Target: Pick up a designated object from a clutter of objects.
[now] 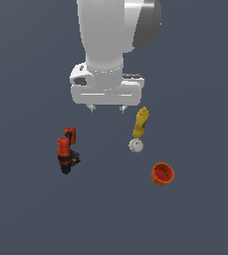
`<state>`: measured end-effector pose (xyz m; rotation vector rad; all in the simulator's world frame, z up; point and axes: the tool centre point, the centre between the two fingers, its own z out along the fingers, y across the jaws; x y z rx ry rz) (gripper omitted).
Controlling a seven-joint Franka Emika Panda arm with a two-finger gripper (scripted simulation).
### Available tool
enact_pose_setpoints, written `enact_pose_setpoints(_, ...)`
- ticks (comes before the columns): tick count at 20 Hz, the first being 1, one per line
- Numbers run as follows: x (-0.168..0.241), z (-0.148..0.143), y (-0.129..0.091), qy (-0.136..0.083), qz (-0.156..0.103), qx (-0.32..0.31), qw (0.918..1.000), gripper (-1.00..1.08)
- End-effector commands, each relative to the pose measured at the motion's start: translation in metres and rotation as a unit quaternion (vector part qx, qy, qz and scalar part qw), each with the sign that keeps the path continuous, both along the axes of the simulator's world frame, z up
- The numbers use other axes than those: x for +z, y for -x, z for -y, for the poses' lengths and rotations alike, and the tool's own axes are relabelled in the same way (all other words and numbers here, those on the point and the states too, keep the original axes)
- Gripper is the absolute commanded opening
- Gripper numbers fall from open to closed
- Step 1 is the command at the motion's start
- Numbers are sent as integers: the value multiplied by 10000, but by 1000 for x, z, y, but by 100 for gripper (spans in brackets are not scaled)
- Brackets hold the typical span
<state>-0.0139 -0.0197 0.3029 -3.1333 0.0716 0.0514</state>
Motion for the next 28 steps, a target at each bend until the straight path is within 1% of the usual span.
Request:
enact_pose_setpoints(1, 0, 0, 0, 0, 0, 0, 10000, 100)
enact_pose_setpoints(4, 3, 3, -2, -9, 53, -64, 10000, 100)
enact_pose_setpoints(8, 14, 15, -6, -37, 232, -275, 9993, 100)
enact_pose_setpoints(10, 17, 18, -7, -43, 273, -321, 9991, 100)
enact_pose_setpoints(19, 12, 13, -8, -64, 256, -438, 9987, 100)
enact_pose_setpoints(28, -8, -3, -11, -146, 211, -989, 9948, 100)
